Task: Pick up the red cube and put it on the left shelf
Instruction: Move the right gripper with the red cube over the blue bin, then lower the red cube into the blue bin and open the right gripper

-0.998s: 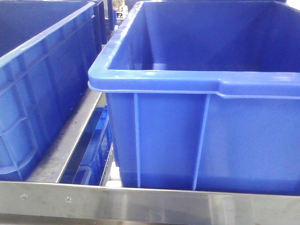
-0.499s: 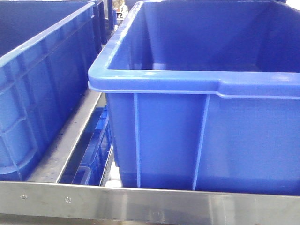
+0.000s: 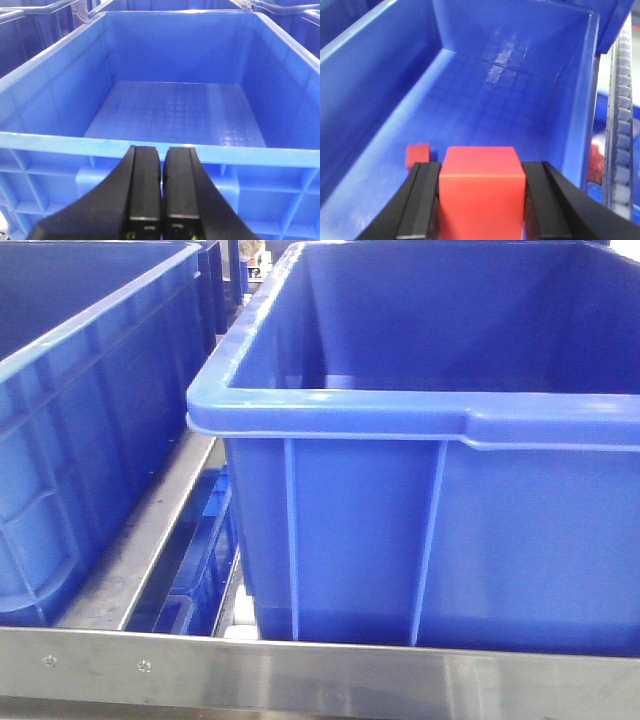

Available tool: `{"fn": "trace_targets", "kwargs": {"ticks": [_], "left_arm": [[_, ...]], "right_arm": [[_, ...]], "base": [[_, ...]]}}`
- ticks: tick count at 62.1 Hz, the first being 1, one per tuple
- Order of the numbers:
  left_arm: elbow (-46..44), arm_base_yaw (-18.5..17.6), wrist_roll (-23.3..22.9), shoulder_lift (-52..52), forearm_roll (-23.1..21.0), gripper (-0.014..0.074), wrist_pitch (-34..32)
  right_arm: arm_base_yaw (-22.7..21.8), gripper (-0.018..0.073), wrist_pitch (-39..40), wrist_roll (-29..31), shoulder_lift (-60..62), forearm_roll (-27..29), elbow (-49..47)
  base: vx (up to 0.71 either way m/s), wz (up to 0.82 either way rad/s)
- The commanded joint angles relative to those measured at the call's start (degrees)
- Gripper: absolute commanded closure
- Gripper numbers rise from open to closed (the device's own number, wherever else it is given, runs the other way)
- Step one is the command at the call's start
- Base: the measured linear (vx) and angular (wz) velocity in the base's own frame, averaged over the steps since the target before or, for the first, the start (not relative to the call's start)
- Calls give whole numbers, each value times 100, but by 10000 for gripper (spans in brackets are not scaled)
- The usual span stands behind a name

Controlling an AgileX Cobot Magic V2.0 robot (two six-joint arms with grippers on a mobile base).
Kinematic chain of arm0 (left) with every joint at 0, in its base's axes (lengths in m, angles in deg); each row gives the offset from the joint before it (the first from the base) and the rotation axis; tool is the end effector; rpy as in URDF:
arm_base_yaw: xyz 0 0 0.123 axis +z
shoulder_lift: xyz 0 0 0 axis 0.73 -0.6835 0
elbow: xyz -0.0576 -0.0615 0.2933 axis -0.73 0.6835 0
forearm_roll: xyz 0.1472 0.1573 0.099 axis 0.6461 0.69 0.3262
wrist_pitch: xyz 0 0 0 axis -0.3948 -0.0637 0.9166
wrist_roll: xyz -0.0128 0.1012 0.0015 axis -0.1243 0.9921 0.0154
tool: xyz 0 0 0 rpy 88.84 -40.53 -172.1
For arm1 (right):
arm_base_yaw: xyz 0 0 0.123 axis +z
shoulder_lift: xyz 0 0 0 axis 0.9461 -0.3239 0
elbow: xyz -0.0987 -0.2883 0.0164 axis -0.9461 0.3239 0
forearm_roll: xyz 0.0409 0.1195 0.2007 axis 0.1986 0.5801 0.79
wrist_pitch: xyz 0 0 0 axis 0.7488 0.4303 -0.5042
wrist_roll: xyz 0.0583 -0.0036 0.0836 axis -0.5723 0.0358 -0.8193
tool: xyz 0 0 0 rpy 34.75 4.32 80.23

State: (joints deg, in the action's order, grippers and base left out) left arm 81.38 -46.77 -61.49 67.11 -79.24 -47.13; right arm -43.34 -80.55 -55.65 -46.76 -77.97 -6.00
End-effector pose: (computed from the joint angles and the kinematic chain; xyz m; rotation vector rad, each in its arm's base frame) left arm 0.0322 -0.0005 0.2012 -0.0080 1.5805 -0.0136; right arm 0.1174 0.0343 0.3844 -0.3000 1.9662 0.0893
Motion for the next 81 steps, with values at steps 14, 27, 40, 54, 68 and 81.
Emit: {"fn": "trace_targets", "kwargs": {"ticks": [14, 27, 40, 54, 68, 81], "left_arm": [[136, -16, -32, 74, -40, 506, -456], [136, -16, -32, 74, -40, 506, -456], [136, -16, -32, 74, -40, 506, -456], [136, -16, -32, 74, -40, 506, -456], [136, -16, -32, 74, -40, 506, -456], [136, -16, -32, 74, -40, 506, -456]], "right_arm": [[-27, 428, -528, 38, -2175, 312, -1481], [-27, 428, -785, 34, -3338, 475, -1803], [-27, 428, -746, 28, -4081, 498, -1803], [-27, 428, -638, -12, -4656, 493, -1803], [-173, 428, -524, -12, -5071, 493, -1803], [-303, 414, -533, -12, -5168, 503, -1803]], "base": [[0, 0], [0, 0], [0, 0], [0, 0], [0, 0], [0, 0]]}}
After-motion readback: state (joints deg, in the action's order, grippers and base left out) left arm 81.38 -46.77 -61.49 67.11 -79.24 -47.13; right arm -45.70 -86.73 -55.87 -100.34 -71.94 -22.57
